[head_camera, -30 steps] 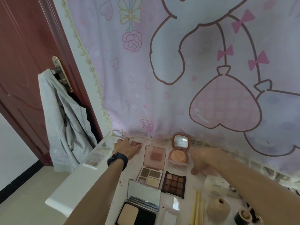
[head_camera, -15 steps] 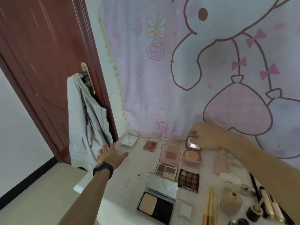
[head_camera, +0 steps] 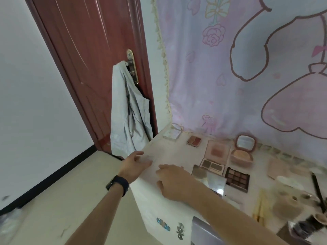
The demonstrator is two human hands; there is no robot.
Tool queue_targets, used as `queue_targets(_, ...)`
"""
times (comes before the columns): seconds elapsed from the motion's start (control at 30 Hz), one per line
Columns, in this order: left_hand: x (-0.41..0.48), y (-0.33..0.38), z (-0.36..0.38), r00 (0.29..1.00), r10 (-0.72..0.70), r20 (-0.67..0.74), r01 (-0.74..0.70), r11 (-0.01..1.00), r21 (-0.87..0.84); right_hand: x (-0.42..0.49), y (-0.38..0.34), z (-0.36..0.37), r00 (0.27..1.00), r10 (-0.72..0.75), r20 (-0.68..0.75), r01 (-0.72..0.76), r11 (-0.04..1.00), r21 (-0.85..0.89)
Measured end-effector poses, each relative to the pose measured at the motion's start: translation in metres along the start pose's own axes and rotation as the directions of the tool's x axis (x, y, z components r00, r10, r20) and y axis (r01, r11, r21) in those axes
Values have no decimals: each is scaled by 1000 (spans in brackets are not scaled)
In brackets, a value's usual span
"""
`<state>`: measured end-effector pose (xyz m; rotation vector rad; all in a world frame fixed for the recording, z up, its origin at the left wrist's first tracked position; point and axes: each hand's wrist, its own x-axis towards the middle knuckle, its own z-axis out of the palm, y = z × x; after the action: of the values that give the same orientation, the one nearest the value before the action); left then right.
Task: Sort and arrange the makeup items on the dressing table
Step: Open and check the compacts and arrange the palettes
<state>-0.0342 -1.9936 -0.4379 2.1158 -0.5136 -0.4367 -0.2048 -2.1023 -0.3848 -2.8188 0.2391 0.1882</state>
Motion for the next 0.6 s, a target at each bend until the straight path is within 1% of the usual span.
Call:
queue_targets(0.07,-23,-5,-16,999,-7,32,11,991,-135,3,-6,24,996,6,86,-1,998,-57)
queue_targets(0.1,-35,-6,-23,999,-5,53,15,984,-180,4,-8,34,994,17,106,-7,996,-89)
queue_targets(0.17,-57,-7,-33,995,2,100,23,970,-244,6,-9,47,996,21,84,-8,988,-151)
queue_targets(0.23,-76,-7,-39,991,13,134,27,958,-286,5,-8,51,998,6,62,4,986,-167)
queue_targets(0.3,-90,-4,-43,986,32,164,23,947,-320,3,-5,48,999,-15,34,18,996,-84)
queue_targets(0.33,-97,-1,-44,983,44,176,17,943,-332,0,-5,45,1000,2,-12,-2,1000,31)
queue_targets(0.37,-103,2,-46,981,65,183,0,943,-333,-5,-6,41,995,51,-81,-33,977,209)
queue_targets(0.4,-106,6,-47,978,86,188,-21,945,-326,-10,-7,36,984,134,-119,-68,894,444)
queue_targets(0.43,-109,10,-47,974,111,196,-45,948,-314,-16,-9,32,968,220,-119,-80,723,686)
queue_targets(0.47,-112,14,-47,968,140,207,-74,951,-299,-22,-11,28,959,273,-81,-76,519,852)
queue_targets(0.5,-116,19,-46,960,171,220,-108,956,-274,-27,-12,25,957,288,-47,-59,349,935)
queue_targets(0.53,-119,23,-44,951,205,230,-149,959,-239,-34,-12,23,955,293,-36,-45,265,963)
queue_targets(0.6,-127,31,-37,933,287,217,-256,953,-160,-49,-12,22,939,340,-50,-16,188,982)
